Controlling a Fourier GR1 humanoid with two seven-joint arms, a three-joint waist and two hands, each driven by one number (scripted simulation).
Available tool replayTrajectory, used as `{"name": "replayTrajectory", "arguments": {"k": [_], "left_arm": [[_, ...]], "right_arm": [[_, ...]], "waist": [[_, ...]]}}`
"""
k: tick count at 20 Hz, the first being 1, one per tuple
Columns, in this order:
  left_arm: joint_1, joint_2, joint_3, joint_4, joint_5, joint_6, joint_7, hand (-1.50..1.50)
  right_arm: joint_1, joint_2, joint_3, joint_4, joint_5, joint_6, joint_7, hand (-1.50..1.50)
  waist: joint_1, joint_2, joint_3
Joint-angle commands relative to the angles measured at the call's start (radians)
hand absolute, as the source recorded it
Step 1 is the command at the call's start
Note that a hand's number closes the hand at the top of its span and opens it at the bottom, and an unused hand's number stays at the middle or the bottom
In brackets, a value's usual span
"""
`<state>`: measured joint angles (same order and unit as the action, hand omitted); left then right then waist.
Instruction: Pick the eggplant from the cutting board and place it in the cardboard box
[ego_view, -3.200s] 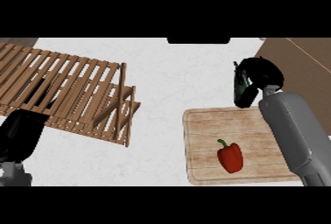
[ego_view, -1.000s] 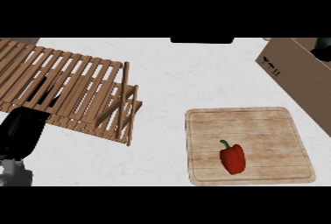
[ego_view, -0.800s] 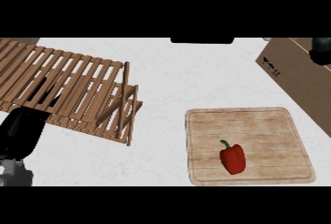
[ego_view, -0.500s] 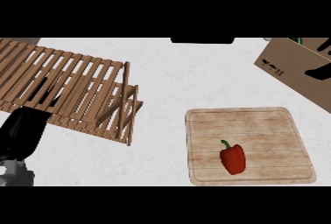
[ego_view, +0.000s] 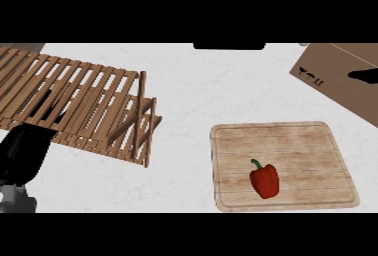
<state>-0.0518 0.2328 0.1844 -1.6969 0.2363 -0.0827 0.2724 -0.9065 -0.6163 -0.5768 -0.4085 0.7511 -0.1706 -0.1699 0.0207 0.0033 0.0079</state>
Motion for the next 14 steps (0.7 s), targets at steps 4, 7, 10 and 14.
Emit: {"name": "replayTrajectory", "arguments": {"k": [4, 7, 10, 14], "left_arm": [[0.011, 0.028, 0.037, 0.047, 0.047, -0.043, 0.02, 0.0], [0.011, 0.007, 0.012, 0.015, 0.019, -0.015, 0.034, 0.0], [-0.009, 0.001, 0.008, 0.057, -0.007, -0.005, 0.012, 0.0], [0.015, -0.016, -0.011, 0.03, -0.042, 0.017, 0.018, 0.0]], "right_arm": [[0.006, -0.075, -0.181, 0.01, -0.201, 0.032, -0.066, -1.5], [0.045, -0.156, -0.219, 0.036, -0.243, 0.074, -0.116, -1.5], [0.059, -0.198, -0.263, 0.069, -0.299, 0.128, -0.118, -1.5], [0.153, -0.246, -0.275, 0.077, -0.343, 0.214, -0.179, -1.5]], "waist": [[-0.007, 0.004, -0.006], [-0.004, 0.005, -0.006], [-0.006, 0.006, -0.006], [-0.012, 0.002, -0.006]]}}
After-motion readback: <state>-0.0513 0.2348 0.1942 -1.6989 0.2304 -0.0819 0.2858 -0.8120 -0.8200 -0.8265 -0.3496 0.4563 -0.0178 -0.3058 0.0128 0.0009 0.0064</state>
